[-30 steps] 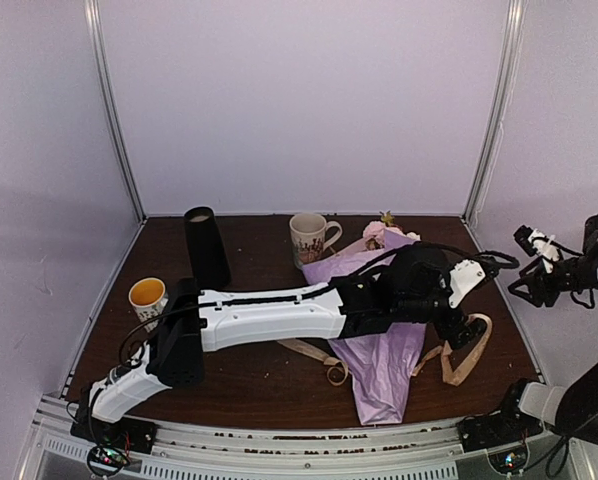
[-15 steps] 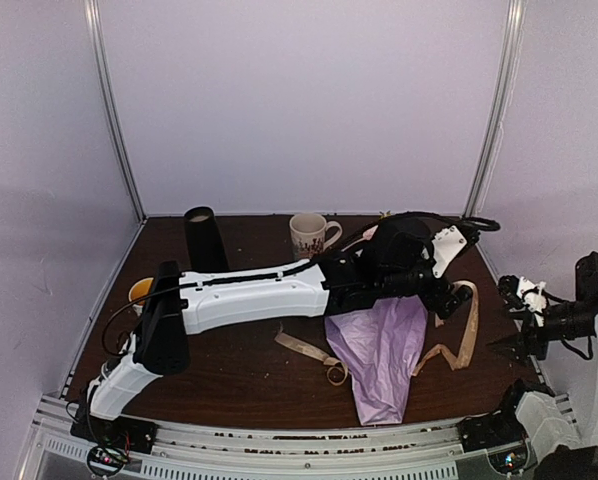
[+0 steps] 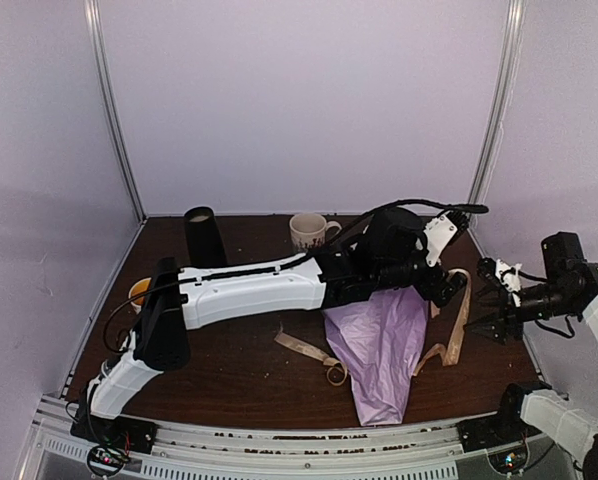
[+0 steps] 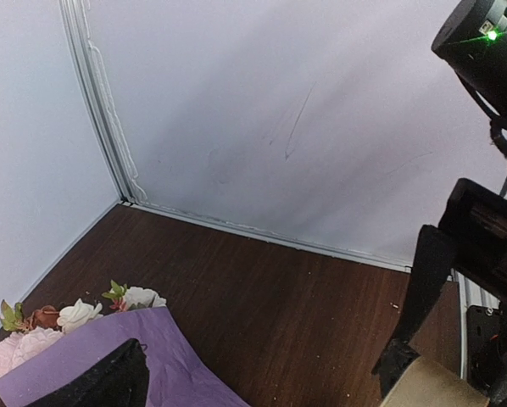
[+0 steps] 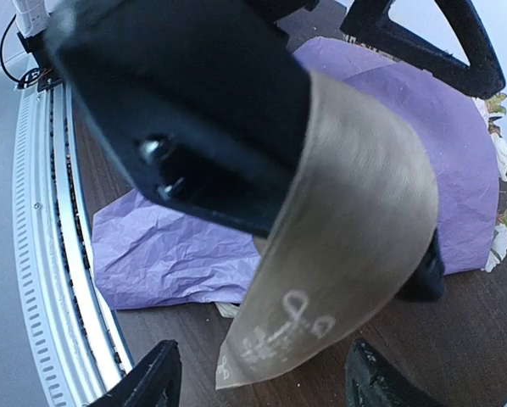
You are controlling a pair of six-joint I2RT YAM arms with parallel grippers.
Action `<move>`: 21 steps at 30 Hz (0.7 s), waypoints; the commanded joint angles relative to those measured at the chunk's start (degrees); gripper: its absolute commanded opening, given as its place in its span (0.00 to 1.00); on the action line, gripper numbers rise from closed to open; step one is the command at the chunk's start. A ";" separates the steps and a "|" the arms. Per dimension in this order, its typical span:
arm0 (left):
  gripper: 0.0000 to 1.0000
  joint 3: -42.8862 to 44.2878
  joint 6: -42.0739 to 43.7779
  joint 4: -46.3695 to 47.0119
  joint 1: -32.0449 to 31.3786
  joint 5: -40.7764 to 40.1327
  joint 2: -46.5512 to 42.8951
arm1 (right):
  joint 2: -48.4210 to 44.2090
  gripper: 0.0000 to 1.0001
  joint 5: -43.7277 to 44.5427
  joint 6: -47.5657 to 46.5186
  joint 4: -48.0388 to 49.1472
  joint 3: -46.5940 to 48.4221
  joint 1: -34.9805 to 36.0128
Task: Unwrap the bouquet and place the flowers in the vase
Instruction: Untie the half-tied ribbon from the folded wrapping paper.
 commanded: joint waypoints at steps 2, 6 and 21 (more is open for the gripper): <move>0.98 0.61 -0.60 3.04 -0.17 -0.07 -0.08 | 0.76 0.47 2.81 16.24 16.95 -1.37 5.16; 0.98 -1.19 0.46 2.84 -0.10 -2.25 -1.17 | 2.86 0.02 7.53 23.54 20.32 -0.04 4.06; 0.98 -37.13 1.86 5.48 1.15 -18.33 -24.66 | 8.78 0.43 29.96 22.81 21.00 -4.52 -12.34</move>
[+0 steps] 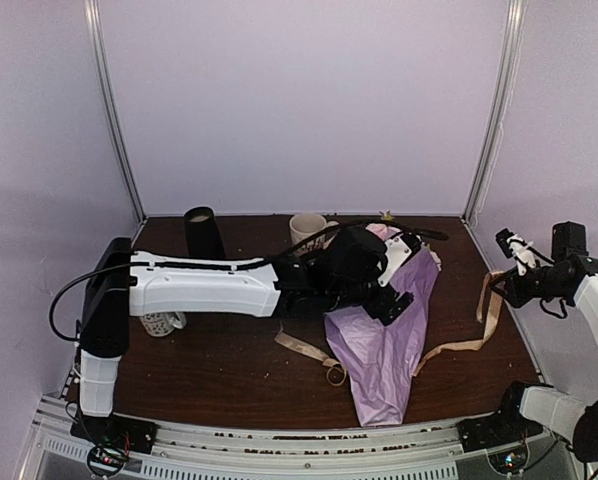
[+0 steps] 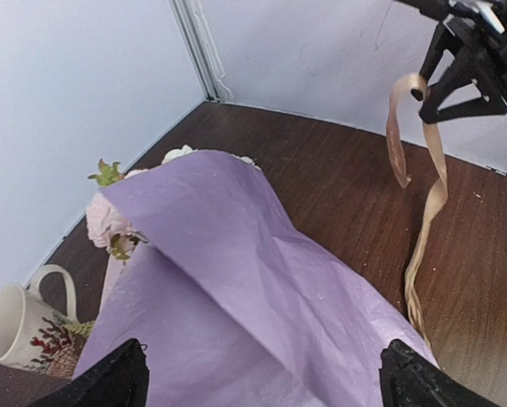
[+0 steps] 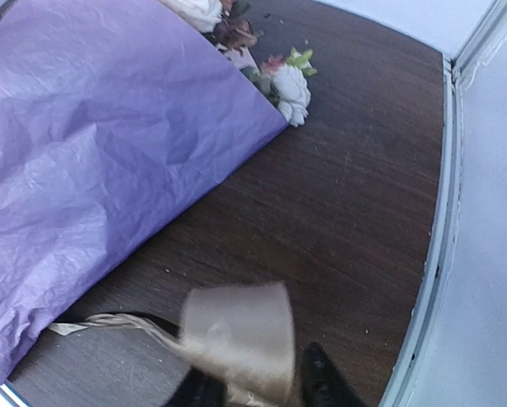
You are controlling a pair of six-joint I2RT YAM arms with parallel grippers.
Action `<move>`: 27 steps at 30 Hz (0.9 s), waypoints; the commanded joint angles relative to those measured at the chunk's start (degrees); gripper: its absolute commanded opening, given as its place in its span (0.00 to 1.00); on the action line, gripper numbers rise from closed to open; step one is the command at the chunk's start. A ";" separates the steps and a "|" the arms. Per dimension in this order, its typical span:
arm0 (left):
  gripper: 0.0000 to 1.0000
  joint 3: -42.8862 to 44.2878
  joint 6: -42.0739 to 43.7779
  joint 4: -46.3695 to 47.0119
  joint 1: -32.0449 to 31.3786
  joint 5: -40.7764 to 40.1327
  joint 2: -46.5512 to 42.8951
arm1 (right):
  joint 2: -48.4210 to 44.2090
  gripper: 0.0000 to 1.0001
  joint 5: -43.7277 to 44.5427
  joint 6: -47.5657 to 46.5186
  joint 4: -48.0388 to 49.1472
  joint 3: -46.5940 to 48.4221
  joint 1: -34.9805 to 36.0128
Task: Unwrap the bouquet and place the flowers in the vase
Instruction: Untie the half-tied ribbon from the folded wrapping paper, then unfold the folded wrapping paper from the folded wrapping paper.
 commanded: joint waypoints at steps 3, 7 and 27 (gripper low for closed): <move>0.98 -9.64 -0.28 4.58 0.62 -6.48 -9.13 | -1.12 0.64 12.21 -2.30 -5.73 -1.03 -0.22; 0.98 -13.26 -1.95 2.84 0.84 -7.05 -10.75 | -6.24 0.83 12.40 -4.33 -10.08 1.02 -0.13; 0.04 -12.14 0.44 2.89 0.33 16.39 -1.09 | -7.26 0.74 -2.40 2.86 -3.92 2.13 8.93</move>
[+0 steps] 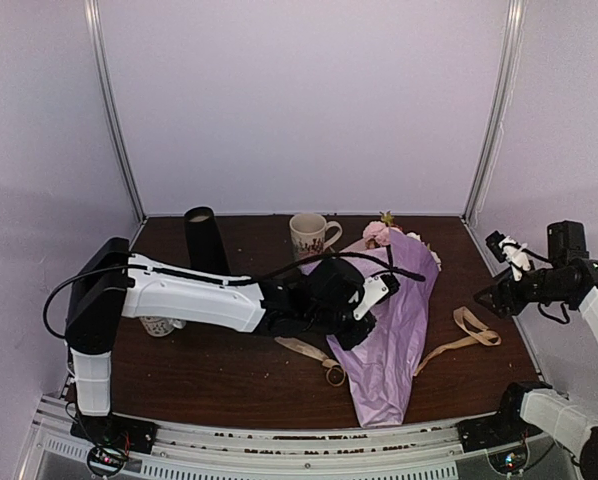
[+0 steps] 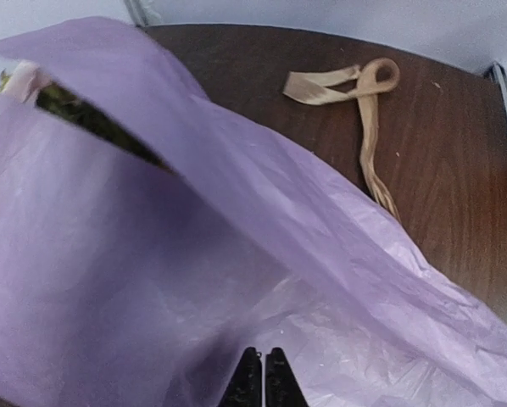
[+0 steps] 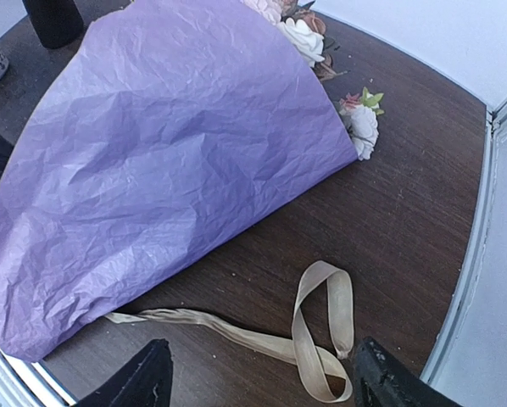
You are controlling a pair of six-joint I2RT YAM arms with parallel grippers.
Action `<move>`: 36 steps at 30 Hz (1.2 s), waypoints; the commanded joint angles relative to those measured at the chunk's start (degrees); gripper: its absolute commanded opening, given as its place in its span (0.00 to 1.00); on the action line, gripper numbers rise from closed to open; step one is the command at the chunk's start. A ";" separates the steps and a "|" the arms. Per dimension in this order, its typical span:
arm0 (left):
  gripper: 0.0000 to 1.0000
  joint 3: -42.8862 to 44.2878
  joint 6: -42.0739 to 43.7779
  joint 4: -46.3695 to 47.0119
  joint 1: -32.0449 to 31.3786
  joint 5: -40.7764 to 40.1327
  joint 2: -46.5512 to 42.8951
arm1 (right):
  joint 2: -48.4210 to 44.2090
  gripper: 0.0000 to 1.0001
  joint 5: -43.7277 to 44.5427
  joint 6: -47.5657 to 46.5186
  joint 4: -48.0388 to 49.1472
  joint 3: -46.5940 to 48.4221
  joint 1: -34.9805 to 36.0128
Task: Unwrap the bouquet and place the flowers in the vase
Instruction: Unfold the folded wrapping paper from the folded wrapping paper.
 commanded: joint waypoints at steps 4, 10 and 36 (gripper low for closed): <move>0.01 10.81 2.05 3.08 -2.26 9.95 8.93 | -2.31 0.73 -2.65 4.59 4.31 1.09 0.92; 0.02 29.47 5.19 -1.75 -5.66 13.91 20.19 | -2.21 0.72 3.58 11.32 6.72 3.31 0.80; 0.72 30.18 13.35 -15.06 -12.41 -1.43 11.69 | 0.60 0.65 -8.12 7.67 9.96 -3.45 6.31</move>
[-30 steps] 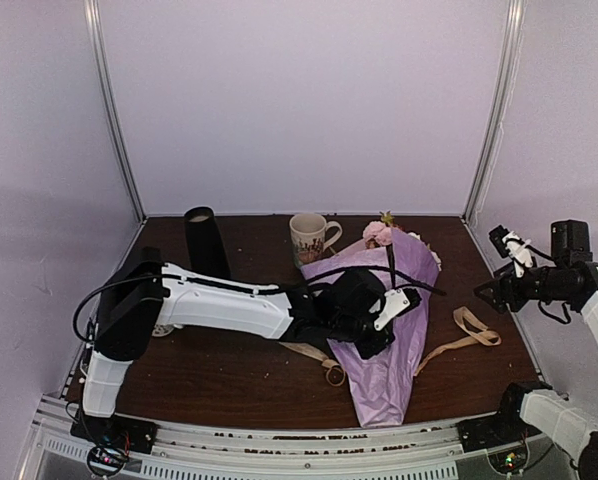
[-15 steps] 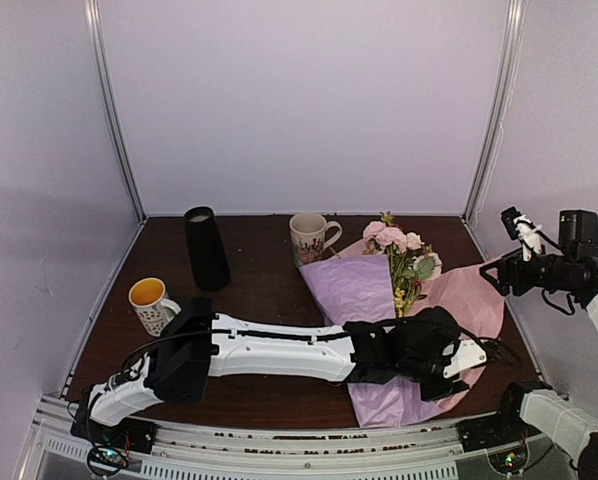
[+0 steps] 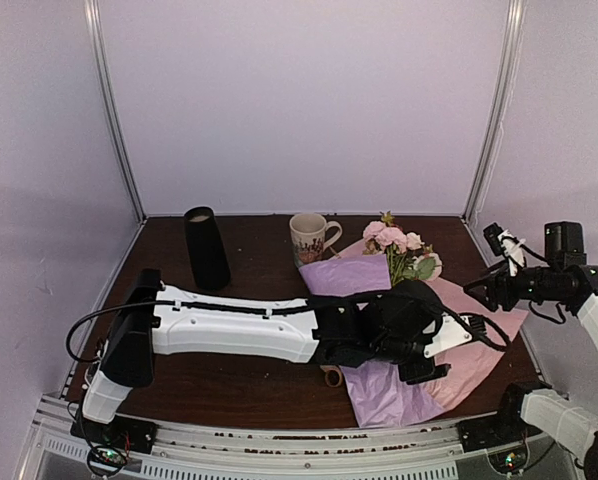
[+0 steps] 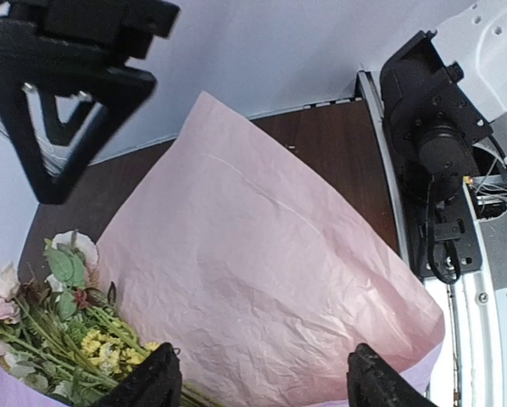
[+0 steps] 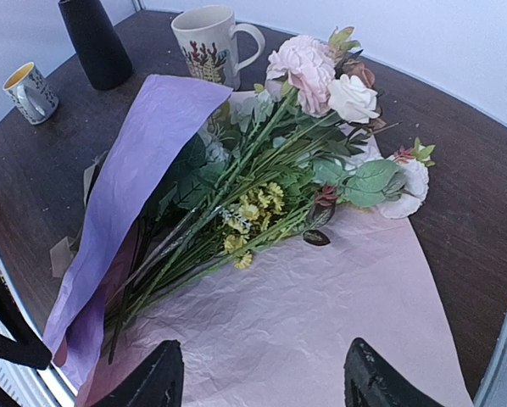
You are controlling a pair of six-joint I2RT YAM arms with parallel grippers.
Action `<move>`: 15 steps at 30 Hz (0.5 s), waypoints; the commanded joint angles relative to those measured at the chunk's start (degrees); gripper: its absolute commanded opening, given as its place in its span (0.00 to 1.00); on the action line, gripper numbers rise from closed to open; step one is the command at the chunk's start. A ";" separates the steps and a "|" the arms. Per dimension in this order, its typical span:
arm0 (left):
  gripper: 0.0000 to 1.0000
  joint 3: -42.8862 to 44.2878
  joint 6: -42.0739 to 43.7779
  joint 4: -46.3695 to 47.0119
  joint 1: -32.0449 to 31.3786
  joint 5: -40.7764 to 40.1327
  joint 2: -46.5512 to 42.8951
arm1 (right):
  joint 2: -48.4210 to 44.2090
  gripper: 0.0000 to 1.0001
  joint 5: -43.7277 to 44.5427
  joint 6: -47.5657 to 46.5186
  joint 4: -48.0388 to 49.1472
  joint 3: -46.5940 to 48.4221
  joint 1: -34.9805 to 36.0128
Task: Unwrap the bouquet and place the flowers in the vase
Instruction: Unfold the folded wrapping paper from the folded wrapping paper.
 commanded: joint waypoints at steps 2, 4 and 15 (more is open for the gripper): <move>0.72 3.40 -2.92 -6.66 0.50 -6.96 -1.35 | 4.13 0.64 1.22 -0.31 3.64 -1.46 4.69; 0.73 6.29 -5.80 -10.55 1.55 -9.19 -0.02 | 5.82 0.60 2.14 -0.19 3.72 -1.02 6.55; 0.71 19.05 -9.31 -14.67 4.88 -13.66 9.43 | 10.15 0.56 8.43 1.76 5.59 -1.75 8.00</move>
